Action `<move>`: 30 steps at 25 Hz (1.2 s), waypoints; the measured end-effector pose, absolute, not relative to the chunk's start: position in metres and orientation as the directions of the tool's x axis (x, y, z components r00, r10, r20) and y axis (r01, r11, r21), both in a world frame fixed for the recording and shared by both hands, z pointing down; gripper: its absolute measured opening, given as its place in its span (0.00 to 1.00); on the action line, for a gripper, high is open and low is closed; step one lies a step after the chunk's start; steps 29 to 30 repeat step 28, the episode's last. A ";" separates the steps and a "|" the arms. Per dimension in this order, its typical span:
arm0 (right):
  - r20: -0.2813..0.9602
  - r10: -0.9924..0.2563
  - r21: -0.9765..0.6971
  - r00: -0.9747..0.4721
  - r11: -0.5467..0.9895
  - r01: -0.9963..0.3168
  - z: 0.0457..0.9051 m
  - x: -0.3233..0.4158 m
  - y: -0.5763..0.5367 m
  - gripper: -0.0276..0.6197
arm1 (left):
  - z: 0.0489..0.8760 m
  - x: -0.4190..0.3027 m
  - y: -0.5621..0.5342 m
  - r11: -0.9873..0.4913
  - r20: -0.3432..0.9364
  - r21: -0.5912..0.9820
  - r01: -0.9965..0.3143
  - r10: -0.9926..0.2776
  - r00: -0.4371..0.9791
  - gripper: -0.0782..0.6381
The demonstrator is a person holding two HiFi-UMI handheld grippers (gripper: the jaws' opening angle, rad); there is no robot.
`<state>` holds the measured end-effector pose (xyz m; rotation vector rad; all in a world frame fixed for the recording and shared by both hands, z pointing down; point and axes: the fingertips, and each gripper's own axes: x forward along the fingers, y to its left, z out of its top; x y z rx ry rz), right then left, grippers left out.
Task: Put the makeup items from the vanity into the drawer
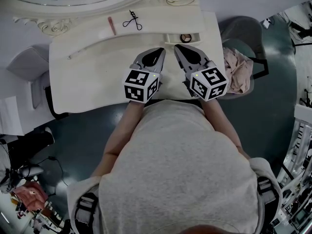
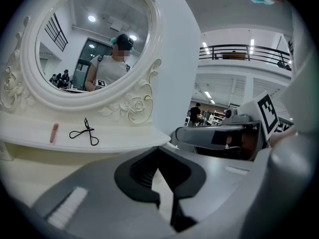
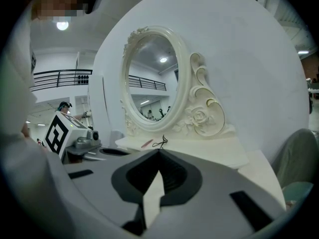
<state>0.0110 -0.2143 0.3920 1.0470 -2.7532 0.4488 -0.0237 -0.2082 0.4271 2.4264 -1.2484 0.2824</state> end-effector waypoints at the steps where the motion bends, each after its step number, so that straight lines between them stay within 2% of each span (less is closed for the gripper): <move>1: 0.255 -0.620 -0.217 -0.742 0.711 -0.669 0.392 0.011 -0.214 0.05 | 0.427 -0.024 -0.208 -0.524 0.351 0.253 -0.813 -0.733 0.582 0.12; 30: 0.287 -0.590 -0.196 -0.754 0.735 -0.649 0.401 0.007 -0.211 0.05 | 0.432 -0.026 -0.211 -0.520 0.358 0.270 -0.810 -0.727 0.586 0.12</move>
